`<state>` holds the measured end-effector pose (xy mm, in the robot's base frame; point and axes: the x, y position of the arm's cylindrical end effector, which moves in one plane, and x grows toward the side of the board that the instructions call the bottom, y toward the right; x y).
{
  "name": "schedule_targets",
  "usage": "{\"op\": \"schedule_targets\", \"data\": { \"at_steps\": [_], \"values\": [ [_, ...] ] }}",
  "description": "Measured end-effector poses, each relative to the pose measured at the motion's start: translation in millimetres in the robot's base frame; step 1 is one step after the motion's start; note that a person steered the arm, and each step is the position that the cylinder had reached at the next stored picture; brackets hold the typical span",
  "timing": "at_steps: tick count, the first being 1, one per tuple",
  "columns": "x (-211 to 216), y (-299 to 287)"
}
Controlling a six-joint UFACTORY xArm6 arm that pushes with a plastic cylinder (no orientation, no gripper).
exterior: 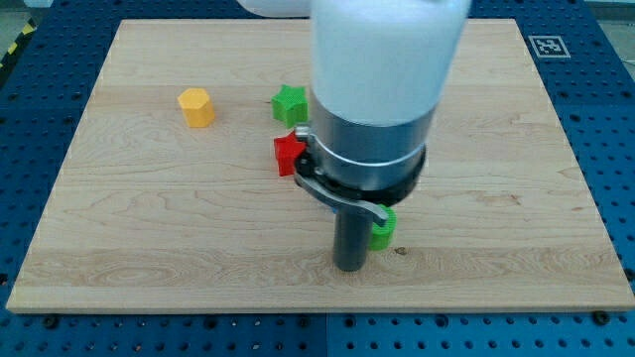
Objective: Move the green circle parallel to the blue triangle
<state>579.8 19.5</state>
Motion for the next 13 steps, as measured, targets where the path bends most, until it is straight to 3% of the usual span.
{"op": "schedule_targets", "data": {
  "at_steps": [2, 5, 11, 13],
  "values": [
    [-9, 2],
    [-9, 49],
    [-28, 35],
    [-31, 64]
  ]
}}
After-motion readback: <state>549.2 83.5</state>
